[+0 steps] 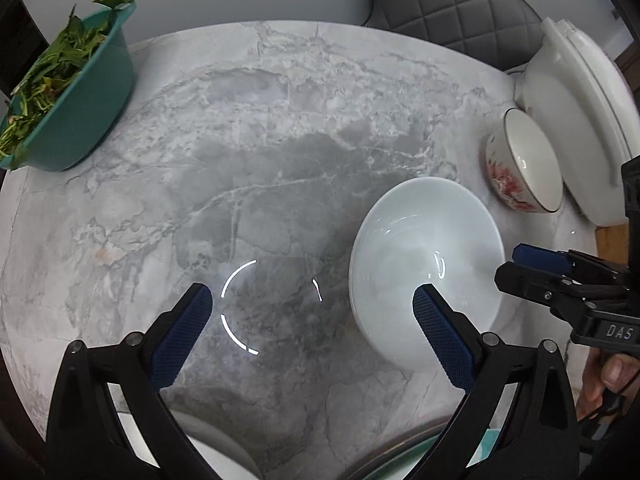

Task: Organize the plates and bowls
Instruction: 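Move both tools to the smaller white bowl and grip its rim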

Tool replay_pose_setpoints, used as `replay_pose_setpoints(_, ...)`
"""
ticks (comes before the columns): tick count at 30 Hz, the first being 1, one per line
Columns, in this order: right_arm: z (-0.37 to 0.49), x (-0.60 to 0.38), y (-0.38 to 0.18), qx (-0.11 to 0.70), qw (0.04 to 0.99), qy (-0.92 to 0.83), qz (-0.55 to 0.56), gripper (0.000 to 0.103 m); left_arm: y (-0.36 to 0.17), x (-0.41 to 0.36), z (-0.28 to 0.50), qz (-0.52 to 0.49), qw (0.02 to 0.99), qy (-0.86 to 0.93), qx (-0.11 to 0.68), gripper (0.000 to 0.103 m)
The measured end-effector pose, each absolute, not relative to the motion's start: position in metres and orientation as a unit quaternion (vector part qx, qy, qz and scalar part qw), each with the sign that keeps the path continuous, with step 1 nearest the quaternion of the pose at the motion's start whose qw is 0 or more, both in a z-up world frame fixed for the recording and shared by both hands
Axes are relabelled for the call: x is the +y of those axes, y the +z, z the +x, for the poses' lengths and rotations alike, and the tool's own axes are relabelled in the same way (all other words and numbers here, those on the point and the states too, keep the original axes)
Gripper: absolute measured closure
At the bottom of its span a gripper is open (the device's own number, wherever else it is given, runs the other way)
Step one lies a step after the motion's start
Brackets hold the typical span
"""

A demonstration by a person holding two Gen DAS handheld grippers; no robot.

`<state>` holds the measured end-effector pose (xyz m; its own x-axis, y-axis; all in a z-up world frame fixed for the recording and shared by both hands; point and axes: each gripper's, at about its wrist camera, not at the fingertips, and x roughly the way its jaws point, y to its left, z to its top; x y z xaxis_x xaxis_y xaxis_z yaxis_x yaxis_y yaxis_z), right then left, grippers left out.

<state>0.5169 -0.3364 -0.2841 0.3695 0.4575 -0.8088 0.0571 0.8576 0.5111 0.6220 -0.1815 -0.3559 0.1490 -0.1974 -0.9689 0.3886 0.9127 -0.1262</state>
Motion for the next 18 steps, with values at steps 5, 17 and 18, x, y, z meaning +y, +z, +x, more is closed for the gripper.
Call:
replay_pose_setpoints(5, 0.530, -0.334, -0.295, 0.557, 0.786, 0.130, 0.237, 0.041, -0.375, -0.189, 0.630, 0.088, 0.744, -0.197, 0.632, 0.002)
replay_pose_setpoints(17, 0.549, -0.315, -0.318, 0.587, 0.763, 0.145, 0.227, 0.081, -0.401, -0.193, 0.637, 0.069, 0.720, -0.227, 0.652, 0.070)
replay_pose_setpoints(18, 0.550, -0.313, -0.316, 0.585, 0.764, 0.150, 0.227, 0.085, -0.400, -0.194, 0.636, 0.064, 0.719, -0.234, 0.651, 0.079)
